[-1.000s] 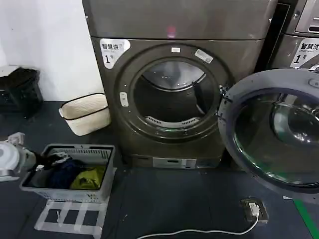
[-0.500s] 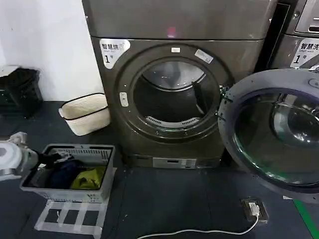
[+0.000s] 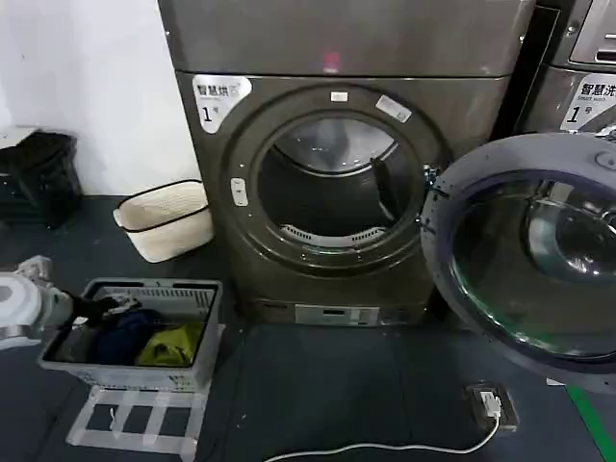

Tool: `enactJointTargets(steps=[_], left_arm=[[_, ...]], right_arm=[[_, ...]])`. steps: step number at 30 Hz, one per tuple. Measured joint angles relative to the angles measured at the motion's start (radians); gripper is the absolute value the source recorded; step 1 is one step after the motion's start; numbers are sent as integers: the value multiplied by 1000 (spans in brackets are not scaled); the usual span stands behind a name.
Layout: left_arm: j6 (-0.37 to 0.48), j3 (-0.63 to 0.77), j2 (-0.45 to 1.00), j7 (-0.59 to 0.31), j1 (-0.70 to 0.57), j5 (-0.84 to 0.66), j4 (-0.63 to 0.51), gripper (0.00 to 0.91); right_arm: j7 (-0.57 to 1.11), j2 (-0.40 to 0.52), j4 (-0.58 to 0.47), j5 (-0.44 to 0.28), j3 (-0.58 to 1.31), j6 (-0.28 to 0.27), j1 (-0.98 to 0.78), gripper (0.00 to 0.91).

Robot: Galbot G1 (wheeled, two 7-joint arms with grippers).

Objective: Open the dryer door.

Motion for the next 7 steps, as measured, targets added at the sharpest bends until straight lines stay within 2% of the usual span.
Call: enactJointTargets(steps=[7], left_arm=[[0, 0, 0, 0, -2, 0, 1, 907]], right_arm=[[-1, 0, 0, 1, 1, 0, 1, 907]])
